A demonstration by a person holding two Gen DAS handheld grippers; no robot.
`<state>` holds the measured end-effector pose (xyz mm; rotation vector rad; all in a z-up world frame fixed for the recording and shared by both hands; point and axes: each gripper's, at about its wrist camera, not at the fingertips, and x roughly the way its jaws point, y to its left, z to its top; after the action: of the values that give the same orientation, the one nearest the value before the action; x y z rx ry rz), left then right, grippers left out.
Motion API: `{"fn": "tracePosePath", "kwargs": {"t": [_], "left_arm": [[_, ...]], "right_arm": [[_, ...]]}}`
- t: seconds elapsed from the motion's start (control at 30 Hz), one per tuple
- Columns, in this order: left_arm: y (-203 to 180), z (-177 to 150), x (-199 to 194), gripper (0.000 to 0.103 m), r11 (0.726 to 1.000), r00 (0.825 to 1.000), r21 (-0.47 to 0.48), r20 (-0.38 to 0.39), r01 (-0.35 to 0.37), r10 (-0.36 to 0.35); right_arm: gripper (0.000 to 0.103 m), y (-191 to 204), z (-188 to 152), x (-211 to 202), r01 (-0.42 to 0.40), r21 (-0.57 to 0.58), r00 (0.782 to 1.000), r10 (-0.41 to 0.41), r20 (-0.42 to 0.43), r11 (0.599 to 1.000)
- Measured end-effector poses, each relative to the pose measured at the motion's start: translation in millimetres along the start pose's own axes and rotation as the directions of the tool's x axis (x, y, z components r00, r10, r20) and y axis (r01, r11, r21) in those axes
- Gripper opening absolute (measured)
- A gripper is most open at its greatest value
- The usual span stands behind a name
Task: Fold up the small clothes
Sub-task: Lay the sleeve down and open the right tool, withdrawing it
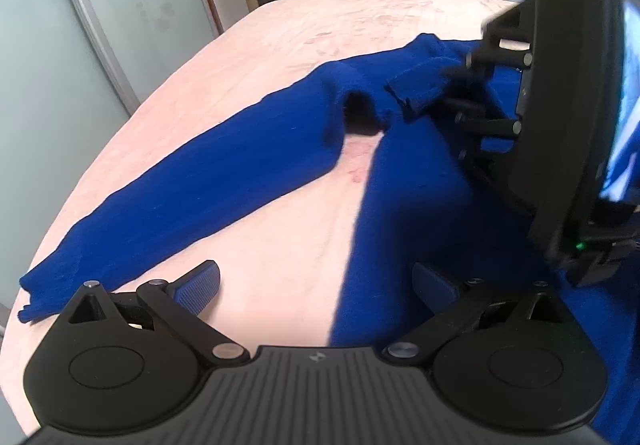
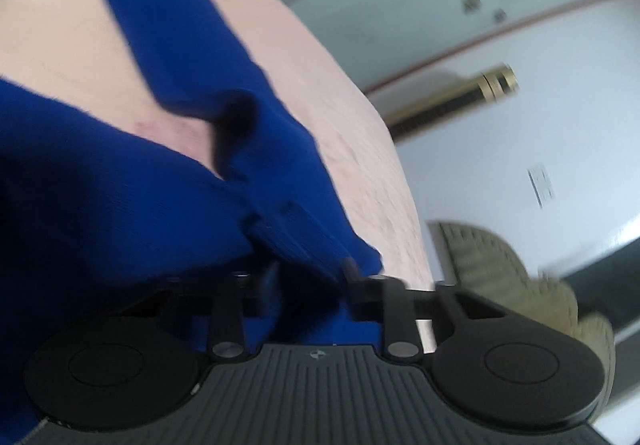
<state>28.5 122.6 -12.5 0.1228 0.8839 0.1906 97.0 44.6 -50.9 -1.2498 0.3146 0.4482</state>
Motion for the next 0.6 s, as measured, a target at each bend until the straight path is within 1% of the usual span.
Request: {"fn": "tracePosePath", "kwargs": {"t": [0.03,0.07,0.1,0.13,0.17,0.2,0.23,0.27,0.3,0.33,0.37,0.4,0.43,0.47,0.5,0.57,0.6], "left_arm": [[3,0,1,0.103,1.000,1.000,-0.008,-0.003,-0.002,0.002],[5,0,2,0.103,1.000,1.000,-0.017,-0.006,-0.003,0.003],[8,0,2,0.103,1.000,1.000,-0.028,-0.010,-0.003,0.002],[9,0,3,0.103,0.999,1.000,-0.037,-0.013,-0.002,0.001],[11,0,3,0.103,0.999,1.000,-0.045,-0.016,0.001,-0.002],[11,0,4,0.103,0.999,1.000,-0.052,-0.019,0.005,-0.006],[11,1,5,0.103,0.998,1.000,-0.057,-0.024,0.007,-0.008],[10,0,4,0.103,0.998,1.000,-0.058,-0.026,0.008,-0.010],[8,0,4,0.103,0.998,1.000,-0.055,-0.025,0.011,-0.012],[7,0,4,0.103,0.999,1.000,-0.048,-0.024,0.013,-0.015],[5,0,4,0.103,0.999,1.000,-0.040,-0.022,0.014,-0.014],[2,0,3,0.103,1.000,1.000,-0.028,-0.017,0.012,-0.013],[1,-1,3,0.103,1.000,1.000,-0.019,-0.015,0.010,-0.010],[0,-2,2,0.103,1.000,1.000,-0.010,-0.011,0.007,-0.007],[0,-2,3,0.103,1.000,1.000,-0.006,-0.008,0.005,-0.005],[1,-1,5,0.103,1.000,1.000,-0.009,-0.015,0.007,-0.008],[2,-1,6,0.103,1.000,1.000,-0.015,-0.017,0.012,-0.012]], "right_arm": [[0.010,0,1,0,0.010,0.006,1.000,-0.010,-0.008,1.000],[0.007,-4,0,0,0.029,0.043,1.000,-0.029,-0.007,0.999],[0.003,-9,1,-3,0.046,0.104,0.999,-0.046,0.000,0.994],[0.003,-22,1,-3,0.062,0.203,0.998,-0.065,0.007,0.977],[0.003,-39,-1,-8,0.079,0.325,0.996,-0.090,0.019,0.942],[0.003,-56,-3,-13,0.095,0.440,0.993,-0.118,0.026,0.893],[0.003,-76,-6,-19,0.089,0.576,0.990,-0.133,0.035,0.812],[0.004,-90,-8,-23,0.052,0.668,0.991,-0.121,0.057,0.742],[0.007,-98,-10,-25,0.001,0.716,0.991,-0.095,0.091,0.698],[0.014,-101,-10,-25,-0.080,0.739,0.989,-0.039,0.143,0.669],[0.031,-101,-9,-20,-0.157,0.741,0.985,0.048,0.167,0.652],[0.056,-99,-9,-16,-0.218,0.737,0.976,0.139,0.168,0.640],[0.059,-95,-10,-13,-0.270,0.743,0.962,0.203,0.183,0.612],[0.052,-92,-15,-21,-0.293,0.756,0.956,0.206,0.211,0.585],[0.050,-94,-22,-27,-0.307,0.777,0.951,0.208,0.229,0.550],[0.050,-104,-39,-35,-0.269,0.835,0.961,0.192,0.200,0.480],[0.050,-112,-55,-41,-0.222,0.867,0.972,0.168,0.163,0.445]]}}
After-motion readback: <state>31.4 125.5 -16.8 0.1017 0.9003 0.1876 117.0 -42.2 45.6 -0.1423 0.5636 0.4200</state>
